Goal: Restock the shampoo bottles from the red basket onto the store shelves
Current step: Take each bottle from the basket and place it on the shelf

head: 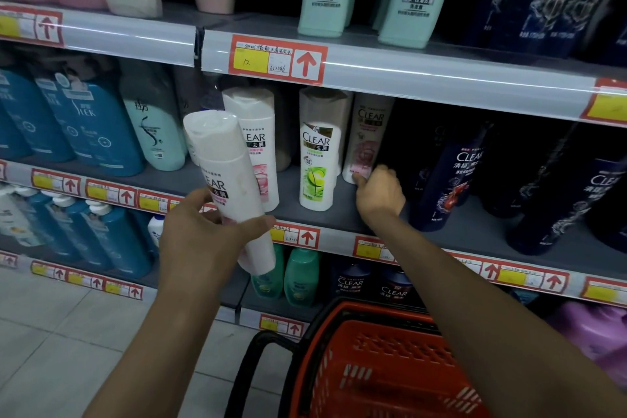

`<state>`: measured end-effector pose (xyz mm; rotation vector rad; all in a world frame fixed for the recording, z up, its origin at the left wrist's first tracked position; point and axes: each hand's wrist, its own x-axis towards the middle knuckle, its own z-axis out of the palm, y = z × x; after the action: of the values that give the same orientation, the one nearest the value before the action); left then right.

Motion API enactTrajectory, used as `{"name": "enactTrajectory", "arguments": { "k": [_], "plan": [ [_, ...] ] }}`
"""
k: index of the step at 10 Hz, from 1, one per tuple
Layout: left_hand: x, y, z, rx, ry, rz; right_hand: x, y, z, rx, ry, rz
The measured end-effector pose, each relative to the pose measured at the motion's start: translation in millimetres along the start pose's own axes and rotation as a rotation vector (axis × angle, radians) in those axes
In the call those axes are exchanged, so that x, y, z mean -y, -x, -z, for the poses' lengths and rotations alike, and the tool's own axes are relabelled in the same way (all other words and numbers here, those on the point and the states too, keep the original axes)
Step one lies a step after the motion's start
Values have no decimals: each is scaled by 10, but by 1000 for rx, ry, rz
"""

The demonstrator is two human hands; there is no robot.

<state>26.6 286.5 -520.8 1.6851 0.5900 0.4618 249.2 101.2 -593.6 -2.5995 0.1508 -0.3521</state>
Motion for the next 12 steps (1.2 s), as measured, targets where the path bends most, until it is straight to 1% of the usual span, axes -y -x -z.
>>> {"name": "enactTrajectory", "arguments": {
  "k": [2,4,5,6,7,8,9,10,11,12],
  "plan": [
    [-11,-10,-18,-15,-19,16,-1,-24,-32,-15,22,-1],
    [-5,-17,-5,-9,-40,-1,-12,24,18,9,-45,-29],
    [-17,-12,26,-17,-41,0,-77,209,128,20,-72,22],
    [7,-1,105,-21,-21,1,-144,565,284,-21,-128,145],
    [17,2,184,-39,-3,7,-22,1026,452,-107,-224,377],
    [4,6,251,-73,2,3,380,1368,450,-59,-232,550],
    [-2,7,319,-106,6,-11,860,1405,220,10,-251,523],
    [13,-6,395,-132,15,-15,1207,1248,-37,65,-264,302],
    [31,-21,460,-152,9,-14,1334,1068,-308,120,-399,137],
    [35,-43,522,-171,16,-19,1309,997,-459,116,-544,67]
  ]
}}
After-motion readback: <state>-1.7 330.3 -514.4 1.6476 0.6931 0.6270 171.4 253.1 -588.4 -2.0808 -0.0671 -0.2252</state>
